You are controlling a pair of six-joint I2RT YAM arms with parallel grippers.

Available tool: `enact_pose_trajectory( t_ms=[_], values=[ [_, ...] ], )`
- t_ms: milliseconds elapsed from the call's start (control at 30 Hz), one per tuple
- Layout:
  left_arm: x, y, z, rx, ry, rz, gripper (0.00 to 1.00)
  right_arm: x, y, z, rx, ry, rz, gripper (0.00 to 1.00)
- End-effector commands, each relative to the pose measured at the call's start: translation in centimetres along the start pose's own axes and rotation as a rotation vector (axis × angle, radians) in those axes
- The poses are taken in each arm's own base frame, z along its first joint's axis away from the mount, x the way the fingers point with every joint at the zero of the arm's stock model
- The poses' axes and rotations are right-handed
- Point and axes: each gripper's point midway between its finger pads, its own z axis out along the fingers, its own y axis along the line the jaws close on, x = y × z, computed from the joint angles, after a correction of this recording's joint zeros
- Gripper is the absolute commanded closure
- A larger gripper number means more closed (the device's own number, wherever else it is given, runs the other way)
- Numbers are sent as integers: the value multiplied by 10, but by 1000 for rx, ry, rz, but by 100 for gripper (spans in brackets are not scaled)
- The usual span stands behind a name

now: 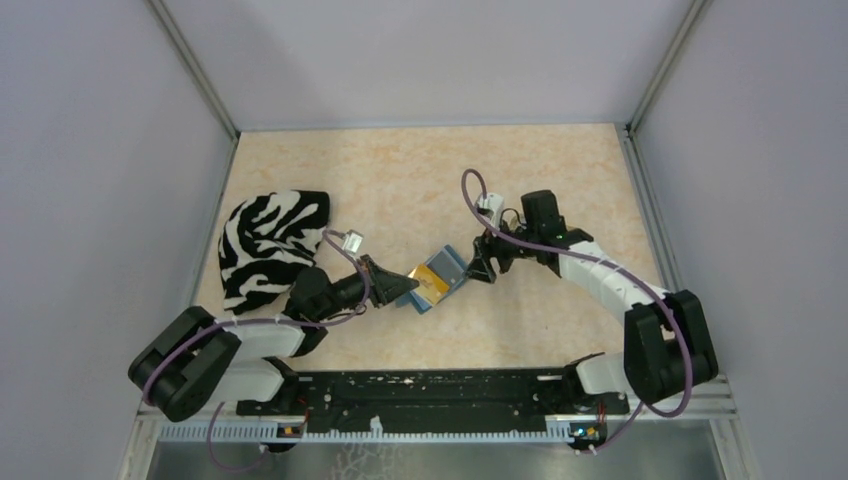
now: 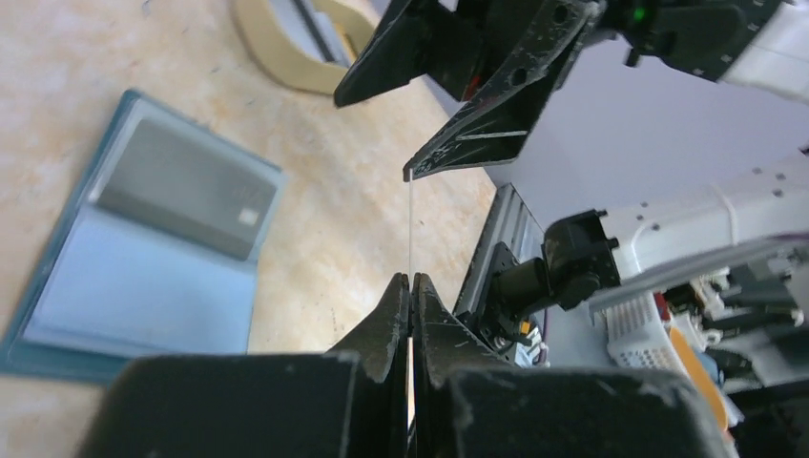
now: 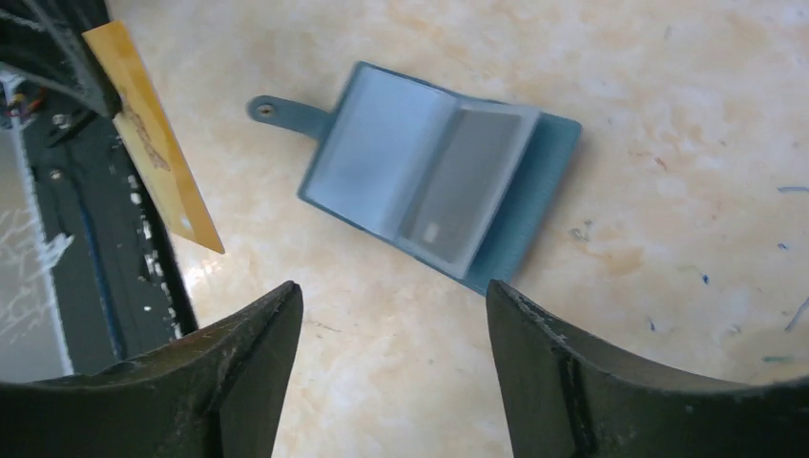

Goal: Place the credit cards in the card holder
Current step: Insert the credit card into the card holder.

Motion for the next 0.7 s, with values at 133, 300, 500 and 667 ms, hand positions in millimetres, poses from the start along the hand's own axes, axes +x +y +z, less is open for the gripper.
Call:
enact_pose_trajectory(
  t_ms=[133, 300, 500, 667],
  values=[
    [12, 50, -2, -242, -19, -174, 100, -6, -62, 35, 235, 118, 140, 24],
    [18, 73, -1, -343, -7, -226, 100, 12, -81, 52, 261, 177, 219, 26],
    [28, 83, 11, -326, 58, -307, 100, 30, -69, 60, 188, 204, 270, 37],
    [38, 96, 10, -343, 84, -374, 100, 38, -59, 61, 146, 217, 303, 53]
  ],
)
